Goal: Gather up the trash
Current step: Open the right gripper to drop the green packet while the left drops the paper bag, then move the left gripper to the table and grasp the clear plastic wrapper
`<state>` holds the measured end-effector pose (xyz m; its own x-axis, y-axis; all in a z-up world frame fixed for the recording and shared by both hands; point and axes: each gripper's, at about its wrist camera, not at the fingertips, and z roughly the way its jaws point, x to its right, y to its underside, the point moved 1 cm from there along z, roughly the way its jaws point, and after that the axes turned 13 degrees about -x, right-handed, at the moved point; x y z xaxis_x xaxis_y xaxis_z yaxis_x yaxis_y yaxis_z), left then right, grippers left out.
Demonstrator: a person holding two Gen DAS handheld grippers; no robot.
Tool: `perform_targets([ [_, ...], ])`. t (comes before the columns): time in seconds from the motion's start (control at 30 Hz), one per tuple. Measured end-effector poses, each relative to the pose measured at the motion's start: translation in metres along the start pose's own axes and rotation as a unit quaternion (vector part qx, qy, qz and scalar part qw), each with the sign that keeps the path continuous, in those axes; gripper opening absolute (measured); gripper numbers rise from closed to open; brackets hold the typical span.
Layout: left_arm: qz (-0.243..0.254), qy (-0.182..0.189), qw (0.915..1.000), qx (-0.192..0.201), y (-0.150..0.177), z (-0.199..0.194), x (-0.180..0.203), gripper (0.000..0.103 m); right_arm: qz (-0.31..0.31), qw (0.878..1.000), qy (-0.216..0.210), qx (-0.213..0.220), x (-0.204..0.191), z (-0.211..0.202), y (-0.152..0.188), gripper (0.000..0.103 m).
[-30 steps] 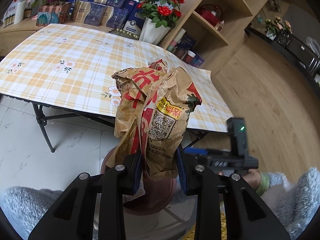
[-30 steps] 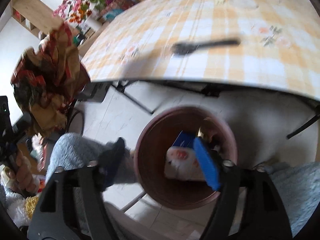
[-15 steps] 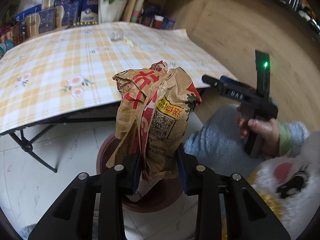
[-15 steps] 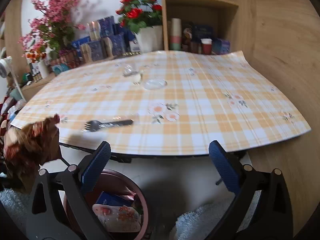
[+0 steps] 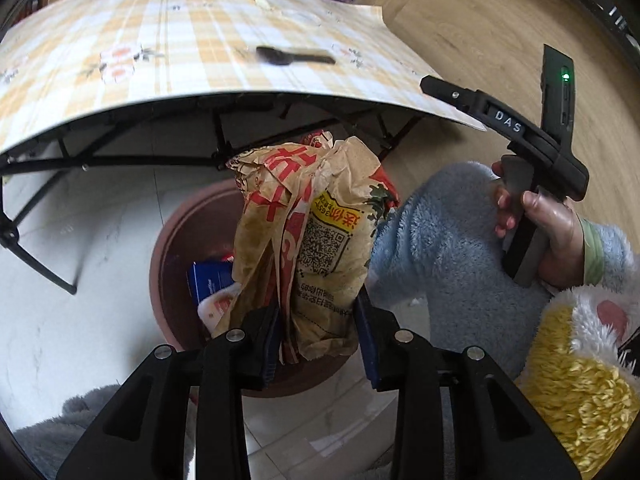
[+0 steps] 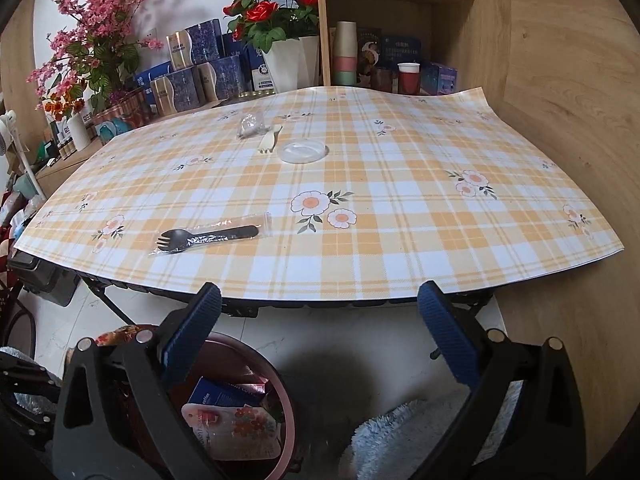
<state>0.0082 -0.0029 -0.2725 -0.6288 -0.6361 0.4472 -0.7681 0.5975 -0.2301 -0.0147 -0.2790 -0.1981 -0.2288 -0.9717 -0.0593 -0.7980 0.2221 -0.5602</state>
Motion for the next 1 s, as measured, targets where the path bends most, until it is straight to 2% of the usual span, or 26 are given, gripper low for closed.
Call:
perform_targets([
  [0.3,-0.011,-0.003,0.9997,-0.022,0.0,0.01,0.002,0.037,0.0,1.0,0.0,-0.006,0.0,0.003,0.0,0.097],
  [0.4,-0.02,-0.01,0.9995,-0.02,-0.002,0.009,0.001,0.044,-0.001,1.0,-0.001,-0.008,-0.001,0.005,0.001,0.097],
  [0.47,-0.025,-0.01,0.9995,-0.016,-0.001,0.008,-0.001,0.054,-0.003,1.0,-0.002,-0.009,-0.002,0.005,0.002,0.097],
  [0.67,-0.049,-0.027,0.9984,0.012,-0.001,-0.004,-0.008,0.071,-0.003,1.0,-0.005,-0.014,-0.002,0.006,0.001,0.097],
  [0.83,-0.09,-0.049,0.9935,0.048,0.001,-0.018,-0.02,0.076,-0.005,1.0,-0.011,-0.021,-0.003,0.008,0.0,0.097],
  [1.0,-0.121,-0.074,0.9845,0.103,0.006,-0.041,-0.027,0.083,0.01,0.999,-0.033,-0.031,0.004,0.009,-0.003,0.097],
])
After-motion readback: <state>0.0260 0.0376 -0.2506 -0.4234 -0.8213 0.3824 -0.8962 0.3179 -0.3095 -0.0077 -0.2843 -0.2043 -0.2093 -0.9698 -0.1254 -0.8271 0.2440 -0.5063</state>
